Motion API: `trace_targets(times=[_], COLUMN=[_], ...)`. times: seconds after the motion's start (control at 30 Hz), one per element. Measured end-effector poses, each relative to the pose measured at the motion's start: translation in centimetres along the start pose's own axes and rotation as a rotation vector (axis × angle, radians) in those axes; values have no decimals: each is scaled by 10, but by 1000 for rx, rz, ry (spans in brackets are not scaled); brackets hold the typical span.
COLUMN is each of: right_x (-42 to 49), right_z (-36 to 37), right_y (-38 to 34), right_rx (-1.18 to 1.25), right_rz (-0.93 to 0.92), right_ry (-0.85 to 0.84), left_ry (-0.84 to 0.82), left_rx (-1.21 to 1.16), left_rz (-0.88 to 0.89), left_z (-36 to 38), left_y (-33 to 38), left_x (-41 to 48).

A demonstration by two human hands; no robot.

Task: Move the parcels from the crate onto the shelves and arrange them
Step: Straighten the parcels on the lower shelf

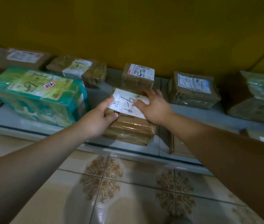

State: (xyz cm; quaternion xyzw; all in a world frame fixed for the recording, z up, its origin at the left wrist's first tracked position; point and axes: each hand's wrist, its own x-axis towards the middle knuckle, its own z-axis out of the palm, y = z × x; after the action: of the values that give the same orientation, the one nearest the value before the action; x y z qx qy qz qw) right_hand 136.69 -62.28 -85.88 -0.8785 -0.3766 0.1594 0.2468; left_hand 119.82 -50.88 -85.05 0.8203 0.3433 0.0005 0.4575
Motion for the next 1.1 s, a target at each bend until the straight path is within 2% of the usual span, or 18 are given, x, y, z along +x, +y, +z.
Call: trace_targets(times=[0.13,0.27,0.43,0.53,0.6,0.67,0.73,0.8,0.87,1.1], right_x=[-2,6,24,44,61,83,102,118,129,151], right_z=[2,5,-11,-25,-32,-35,-34,-27,-18,-13], right_y=[-1,1,6,13,15,15,15,18,24,34], right_rx=[50,150,440,289,154,10,-117,-199,-232,-207], right_rz=[40,54,221,113,7,-50,-41,-32,-45,-74], right_ry=[26,85,103,237,266,211,83,-49,-112,-89], left_ry=[27,118,74,77,82,81,85,79,79,100], left_rx=[93,297,421,464,467,452,434,417,411,396], left_rz=[-21,67,33,18,20,29,38,28,30,35], left_z=[-2,5,18,18,19,19,17,16,16,17], left_y=[12,32,28,30,31,29,28,28,27,25], left_x=[3,32,41,38,38,39,40,41,41,41])
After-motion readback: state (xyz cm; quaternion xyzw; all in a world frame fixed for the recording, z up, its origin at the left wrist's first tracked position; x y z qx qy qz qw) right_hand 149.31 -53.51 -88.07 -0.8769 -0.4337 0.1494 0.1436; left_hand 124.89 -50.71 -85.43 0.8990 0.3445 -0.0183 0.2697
